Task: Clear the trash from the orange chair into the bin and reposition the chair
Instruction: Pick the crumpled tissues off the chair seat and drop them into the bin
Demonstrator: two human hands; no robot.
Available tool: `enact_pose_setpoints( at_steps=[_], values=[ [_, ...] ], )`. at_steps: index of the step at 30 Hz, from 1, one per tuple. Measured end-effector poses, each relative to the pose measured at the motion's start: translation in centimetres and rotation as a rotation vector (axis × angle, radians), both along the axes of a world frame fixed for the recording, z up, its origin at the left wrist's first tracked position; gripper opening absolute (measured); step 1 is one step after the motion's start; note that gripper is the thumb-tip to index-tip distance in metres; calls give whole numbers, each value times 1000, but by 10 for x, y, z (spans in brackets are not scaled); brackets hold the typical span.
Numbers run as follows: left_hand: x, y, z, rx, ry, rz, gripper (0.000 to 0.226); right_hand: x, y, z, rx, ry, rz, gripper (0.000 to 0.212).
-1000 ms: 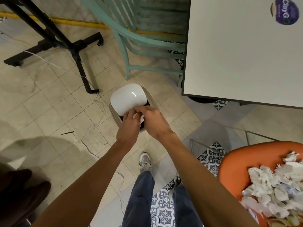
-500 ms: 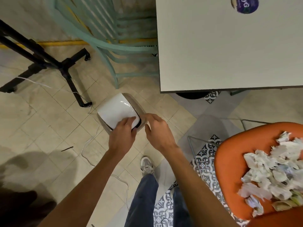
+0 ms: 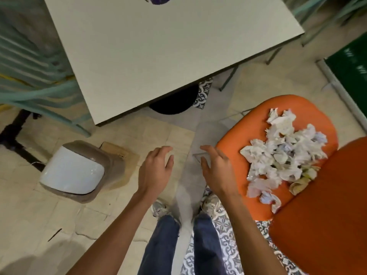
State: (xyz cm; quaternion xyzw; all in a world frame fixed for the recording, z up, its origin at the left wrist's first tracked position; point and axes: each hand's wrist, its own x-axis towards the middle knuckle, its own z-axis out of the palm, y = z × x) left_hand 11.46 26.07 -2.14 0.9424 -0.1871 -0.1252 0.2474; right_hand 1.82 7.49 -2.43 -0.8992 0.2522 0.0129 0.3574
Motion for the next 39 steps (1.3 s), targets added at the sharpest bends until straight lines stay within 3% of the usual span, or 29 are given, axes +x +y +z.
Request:
enact_pose_setpoints(
  at_steps=[7, 12, 21, 25, 28, 32, 36, 39],
  values=[
    [-52, -125, -23, -21, 58, -191, 16, -82, -108, -24, -65, 105, -229, 37],
    [-88, -189, -50, -32, 196, -287, 10, -127, -161, -39, -75, 142, -329, 33],
    [-155, -256, -107, 89, 496, -461, 25, -183, -190, -80, 20, 283, -503, 31],
    [-172, -267, -129, 193, 686, -408, 47, -190, -187, -105, 143, 340, -528, 35],
    [-183, -268, -146, 192, 717, -318, 48, -192, -182, -122, 196, 362, -532, 42],
    [-187, -264, -156, 86, 768, -167, 35, -196, -173, -139, 248, 359, -531, 56],
    [-178, -264, -148, -49, 765, -87, 37, -201, -173, -134, 309, 273, -536, 67],
    [-168, -262, -133, -217, 852, -10, 31, -202, -172, -122, 367, 185, -491, 67]
  ],
)
